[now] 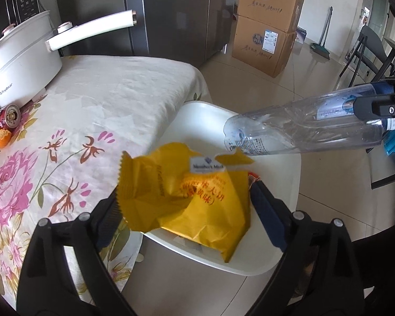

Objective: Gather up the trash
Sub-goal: 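Open the left gripper to drop the yellow snack bag into the bin, then open the right gripper to drop the plastic bottle into the bin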

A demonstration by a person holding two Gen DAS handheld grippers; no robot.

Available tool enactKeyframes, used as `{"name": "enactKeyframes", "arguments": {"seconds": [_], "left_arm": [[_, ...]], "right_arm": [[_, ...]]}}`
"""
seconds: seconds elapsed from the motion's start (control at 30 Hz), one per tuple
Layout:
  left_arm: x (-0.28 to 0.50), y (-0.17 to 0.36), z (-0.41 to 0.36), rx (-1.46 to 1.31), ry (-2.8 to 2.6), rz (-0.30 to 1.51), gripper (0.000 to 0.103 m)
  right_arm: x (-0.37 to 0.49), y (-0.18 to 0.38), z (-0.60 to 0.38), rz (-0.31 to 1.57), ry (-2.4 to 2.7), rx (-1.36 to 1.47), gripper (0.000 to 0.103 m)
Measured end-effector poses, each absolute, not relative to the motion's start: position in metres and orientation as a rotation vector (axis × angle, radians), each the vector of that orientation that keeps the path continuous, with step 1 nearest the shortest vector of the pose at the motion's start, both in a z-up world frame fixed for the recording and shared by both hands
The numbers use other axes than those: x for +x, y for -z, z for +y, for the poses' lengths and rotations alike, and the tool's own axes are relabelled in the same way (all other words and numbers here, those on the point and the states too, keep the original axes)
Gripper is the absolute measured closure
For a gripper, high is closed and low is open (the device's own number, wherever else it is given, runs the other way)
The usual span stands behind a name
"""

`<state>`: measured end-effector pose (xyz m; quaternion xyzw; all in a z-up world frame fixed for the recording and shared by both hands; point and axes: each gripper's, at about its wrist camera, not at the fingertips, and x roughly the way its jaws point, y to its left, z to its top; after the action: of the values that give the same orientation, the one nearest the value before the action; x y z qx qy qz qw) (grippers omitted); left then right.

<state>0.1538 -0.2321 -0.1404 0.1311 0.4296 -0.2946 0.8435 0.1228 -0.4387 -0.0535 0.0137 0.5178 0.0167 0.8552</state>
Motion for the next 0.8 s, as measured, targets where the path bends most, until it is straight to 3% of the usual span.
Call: {"name": "enactKeyframes", "arguments": {"seconds": [0.73,0.8], "left_arm": [[0.155,0.124,-0.181,0.264,0.519,0.912,0.008],[0.154,0.119,-0.169,0.253,0.496,0.909,0.008]], "right_arm": [[0.158,0.078,-0.400,1.123,-0.046,-0.047,0.045],[0.165,0.078,-0.395,1.120,-0.047,-0.031,0.038]]}}
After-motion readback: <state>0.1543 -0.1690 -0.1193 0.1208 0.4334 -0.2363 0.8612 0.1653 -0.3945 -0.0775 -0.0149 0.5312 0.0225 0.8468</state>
